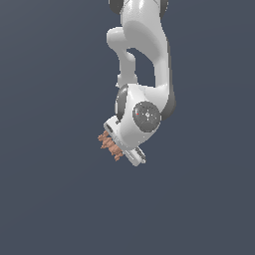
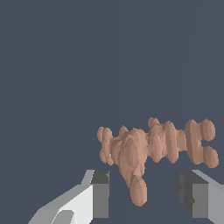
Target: Pick up the object and move it to a goal position.
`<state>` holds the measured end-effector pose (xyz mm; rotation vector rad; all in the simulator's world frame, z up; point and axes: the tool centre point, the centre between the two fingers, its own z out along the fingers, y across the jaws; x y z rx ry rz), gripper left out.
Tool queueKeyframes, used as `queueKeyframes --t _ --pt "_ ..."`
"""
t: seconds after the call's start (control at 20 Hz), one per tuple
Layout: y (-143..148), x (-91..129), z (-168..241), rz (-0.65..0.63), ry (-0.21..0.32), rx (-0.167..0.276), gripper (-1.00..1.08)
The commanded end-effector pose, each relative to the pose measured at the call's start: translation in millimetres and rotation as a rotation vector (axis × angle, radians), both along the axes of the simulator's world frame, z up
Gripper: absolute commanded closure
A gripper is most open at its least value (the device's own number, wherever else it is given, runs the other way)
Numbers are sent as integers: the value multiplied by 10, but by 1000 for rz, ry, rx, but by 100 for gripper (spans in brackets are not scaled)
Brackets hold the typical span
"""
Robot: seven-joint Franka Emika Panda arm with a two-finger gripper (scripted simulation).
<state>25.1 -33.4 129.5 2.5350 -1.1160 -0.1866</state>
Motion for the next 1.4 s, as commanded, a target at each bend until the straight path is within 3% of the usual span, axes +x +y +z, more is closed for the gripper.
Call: queueKeyframes --t 0.0,0.6,0.65,1.35 --pt "-2 -1 -3 0 0 0 -20" --pt "-83 -85 -273 -4 0 -2 -20" --pt "-83 -85 -273 -4 0 -2 108" --pt "-77 -90 -220 -4 -2 -2 108"
